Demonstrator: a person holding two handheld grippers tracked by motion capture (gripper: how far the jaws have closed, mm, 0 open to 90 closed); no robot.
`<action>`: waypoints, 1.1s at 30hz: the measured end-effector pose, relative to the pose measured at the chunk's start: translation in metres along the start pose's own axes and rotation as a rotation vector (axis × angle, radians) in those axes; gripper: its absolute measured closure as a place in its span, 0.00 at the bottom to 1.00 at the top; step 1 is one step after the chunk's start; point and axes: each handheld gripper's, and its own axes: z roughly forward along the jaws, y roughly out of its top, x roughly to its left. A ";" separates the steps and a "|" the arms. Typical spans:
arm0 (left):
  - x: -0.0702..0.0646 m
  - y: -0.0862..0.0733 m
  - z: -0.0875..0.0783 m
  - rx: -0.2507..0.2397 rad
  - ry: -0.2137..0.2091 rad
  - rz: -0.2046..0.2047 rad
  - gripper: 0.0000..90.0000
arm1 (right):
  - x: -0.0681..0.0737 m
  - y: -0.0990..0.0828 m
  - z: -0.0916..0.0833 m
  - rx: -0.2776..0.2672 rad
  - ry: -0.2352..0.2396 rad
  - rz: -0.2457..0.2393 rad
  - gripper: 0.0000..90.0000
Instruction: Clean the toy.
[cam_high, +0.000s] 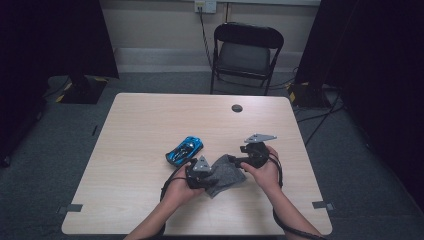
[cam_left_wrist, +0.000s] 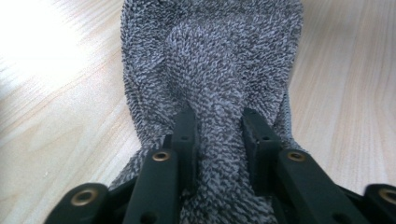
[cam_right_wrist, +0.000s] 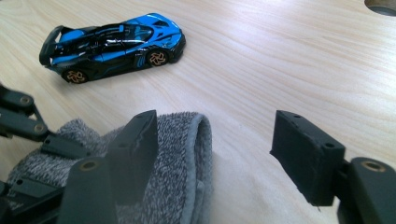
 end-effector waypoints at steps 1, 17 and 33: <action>0.000 0.000 -0.001 0.002 -0.006 -0.010 0.80 | 0.000 0.001 0.001 -0.003 0.003 0.005 0.33; 0.008 -0.009 -0.053 0.015 -0.024 -0.092 0.82 | 0.018 0.029 0.023 0.003 0.088 -0.030 0.18; 0.021 -0.049 -0.088 0.048 -0.017 -0.127 0.81 | 0.065 0.066 0.082 0.034 0.162 -0.129 0.20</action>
